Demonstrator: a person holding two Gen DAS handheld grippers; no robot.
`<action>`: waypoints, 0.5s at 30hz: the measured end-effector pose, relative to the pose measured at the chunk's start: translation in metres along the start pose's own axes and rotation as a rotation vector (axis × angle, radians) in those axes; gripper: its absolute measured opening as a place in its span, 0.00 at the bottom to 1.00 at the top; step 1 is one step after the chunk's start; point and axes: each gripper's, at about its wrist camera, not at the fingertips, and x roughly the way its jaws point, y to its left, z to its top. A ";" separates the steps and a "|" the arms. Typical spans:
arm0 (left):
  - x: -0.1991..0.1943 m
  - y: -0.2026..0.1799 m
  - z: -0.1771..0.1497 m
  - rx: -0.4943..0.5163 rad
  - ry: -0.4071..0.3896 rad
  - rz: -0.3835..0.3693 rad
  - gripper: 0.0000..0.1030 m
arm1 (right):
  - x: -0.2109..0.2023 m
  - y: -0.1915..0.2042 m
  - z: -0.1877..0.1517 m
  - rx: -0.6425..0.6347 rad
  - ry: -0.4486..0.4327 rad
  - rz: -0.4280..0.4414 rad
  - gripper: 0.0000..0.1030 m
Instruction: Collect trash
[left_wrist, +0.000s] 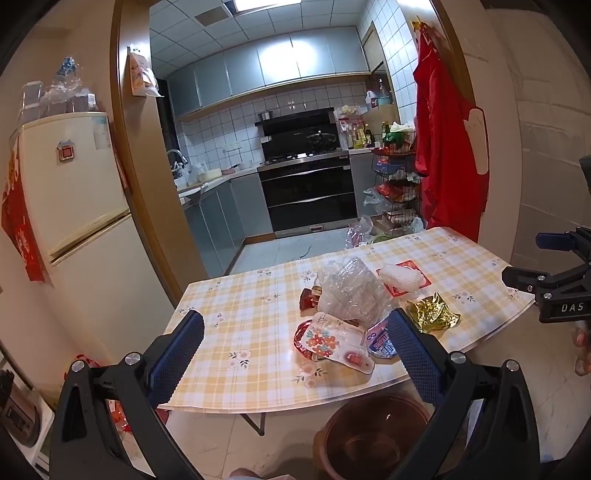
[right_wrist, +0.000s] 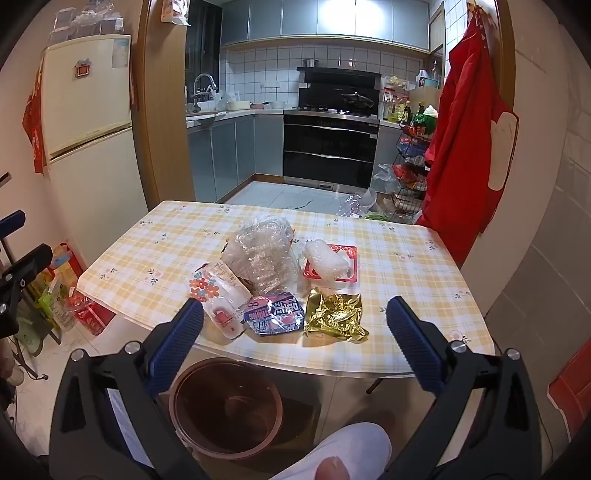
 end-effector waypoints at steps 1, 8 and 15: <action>0.000 0.000 0.000 0.001 0.000 0.000 0.95 | 0.000 0.000 0.000 0.000 0.000 0.000 0.95; -0.002 0.000 -0.002 0.004 0.000 -0.004 0.95 | -0.001 0.000 0.000 -0.002 0.000 -0.001 0.95; -0.004 -0.002 -0.002 0.010 0.001 -0.009 0.95 | -0.001 0.001 0.000 -0.003 0.001 -0.001 0.95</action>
